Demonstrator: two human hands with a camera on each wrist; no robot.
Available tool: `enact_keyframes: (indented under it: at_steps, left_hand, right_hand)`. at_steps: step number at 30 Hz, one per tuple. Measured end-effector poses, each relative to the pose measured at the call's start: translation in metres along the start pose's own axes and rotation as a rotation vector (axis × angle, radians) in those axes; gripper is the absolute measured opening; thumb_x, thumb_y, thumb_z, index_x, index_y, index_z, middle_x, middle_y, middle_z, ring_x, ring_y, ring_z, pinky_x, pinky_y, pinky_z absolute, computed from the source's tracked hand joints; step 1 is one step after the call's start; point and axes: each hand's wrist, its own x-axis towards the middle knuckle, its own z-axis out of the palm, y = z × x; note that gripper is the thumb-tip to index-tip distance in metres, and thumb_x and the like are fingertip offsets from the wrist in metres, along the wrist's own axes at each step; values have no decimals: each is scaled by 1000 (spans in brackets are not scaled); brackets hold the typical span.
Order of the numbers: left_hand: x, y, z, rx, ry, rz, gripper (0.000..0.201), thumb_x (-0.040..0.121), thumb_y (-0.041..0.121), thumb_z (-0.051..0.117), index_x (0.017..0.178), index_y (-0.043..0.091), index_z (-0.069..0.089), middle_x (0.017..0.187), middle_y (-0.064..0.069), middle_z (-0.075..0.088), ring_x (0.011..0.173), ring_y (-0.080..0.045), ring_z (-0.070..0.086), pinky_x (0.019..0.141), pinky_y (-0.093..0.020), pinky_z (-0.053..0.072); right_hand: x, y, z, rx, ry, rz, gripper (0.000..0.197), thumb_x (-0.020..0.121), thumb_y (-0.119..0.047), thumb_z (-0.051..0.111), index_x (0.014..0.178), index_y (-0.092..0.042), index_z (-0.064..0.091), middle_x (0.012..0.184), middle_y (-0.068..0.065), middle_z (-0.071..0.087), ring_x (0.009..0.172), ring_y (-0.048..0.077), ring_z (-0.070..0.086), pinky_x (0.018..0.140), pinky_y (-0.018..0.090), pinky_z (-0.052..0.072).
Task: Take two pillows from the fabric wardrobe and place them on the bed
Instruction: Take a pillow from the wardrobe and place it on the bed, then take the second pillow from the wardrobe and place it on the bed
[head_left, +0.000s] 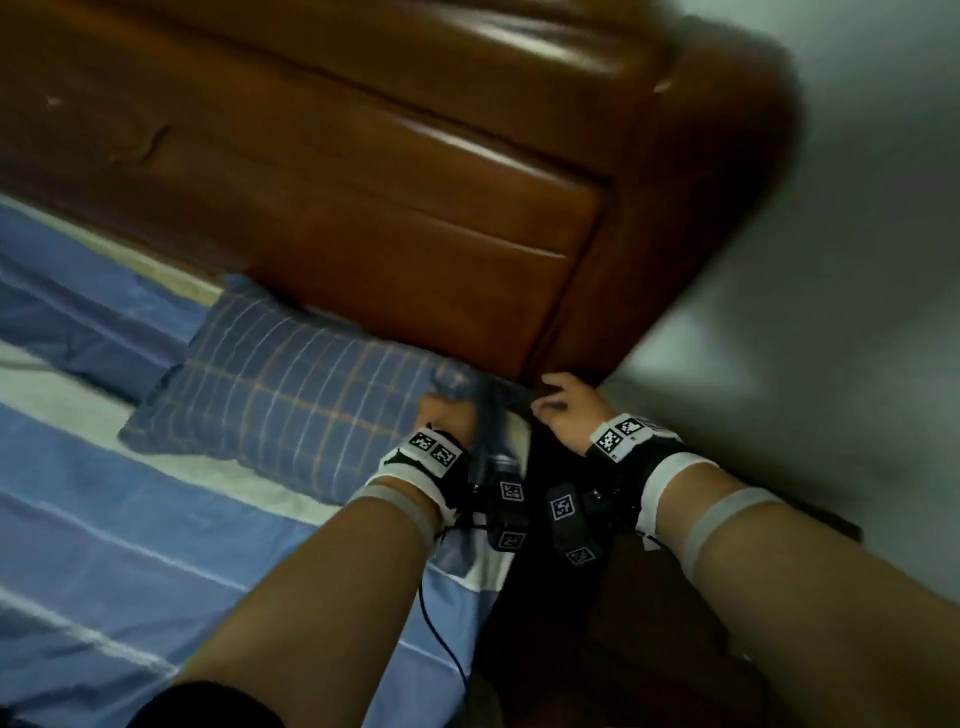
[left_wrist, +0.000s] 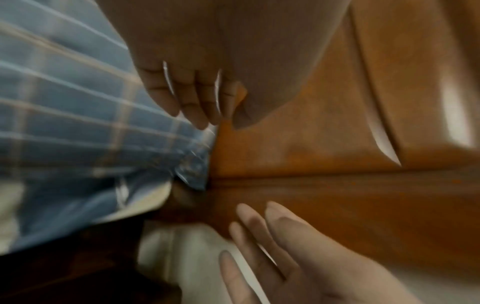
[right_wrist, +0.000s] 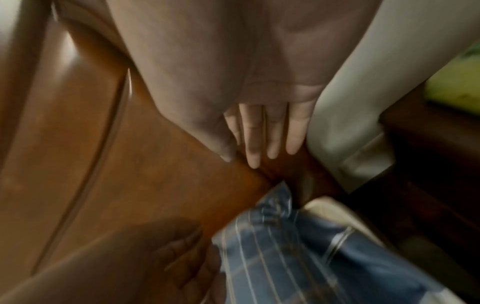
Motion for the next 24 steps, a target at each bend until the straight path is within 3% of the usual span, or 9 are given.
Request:
enact_keyframes:
  at_steps: [4,7,8,10,12,14,16,19,24]
  left_hand:
    - [-133,61,110,62,-204,391,23,91,15,58,109,8,71,113,-17,72,110,-34,65,90,-34,50]
    - [-161,68,133,-36,-268,450,10,92,13,54,89,14,63,78,-9,69,73,-29,65,59,-27,49]
    - [-196,65,159,-21,-343,502,11,93,12,52,85,14,60,70,-5,63,63,-25,61,51,-23,44]
    - [-267,48,210,43,-477,600,15,93,9,52,80,15,57,67,-3,60,59,-23,57,46,-19,44]
    - [-341,18,259,158,-610,709,15,92,11,55,79,16,59,73,-7,64,70,-30,63,60,-28,53]
    - [-410,-22,305,241,-721,800,12,92,12,57,83,16,63,77,-7,66,74,-29,64,69,-32,54]
    - [-482,-71,346,332,-854,834,14,93,8,55,84,14,64,72,-5,64,65,-21,60,61,-26,50]
    - [-580,-154,397,449,-1055,874,23,93,3,51,79,16,64,68,-5,63,60,-20,58,57,-26,46]
    - [-707,-289,448,657,-1334,920,20,91,1,54,79,14,63,66,-5,60,57,-19,53,54,-26,42]
  right_hand:
    - [-117,87,-114,214,329,37,30,93,-7,62,122,-15,63,118,18,73,109,29,69,96,34,52]
    - [-149,106,-132,293,317,27,25,81,-10,65,101,-24,65,115,16,75,106,28,70,101,38,53]
    - [-188,132,-149,341,373,40,25,76,-16,66,99,-26,66,114,13,75,108,29,71,99,39,55]
    - [-269,185,-175,433,509,75,26,86,-12,64,112,-17,66,114,11,72,98,30,72,80,24,59]
    - [-351,243,-186,506,623,114,28,96,-1,55,124,-1,61,113,17,71,89,27,70,67,16,55]
    - [-431,299,-183,556,717,181,27,97,0,54,122,2,63,108,20,74,86,26,71,73,25,55]
    - [-506,356,-173,656,842,248,28,95,3,53,120,5,64,92,18,73,73,25,69,67,28,56]
    - [-613,427,-145,768,969,315,25,94,6,51,113,2,67,91,19,70,67,19,65,52,18,53]
    - [-767,514,-92,977,1132,437,33,98,8,47,78,-12,65,68,7,67,45,8,65,47,18,55]
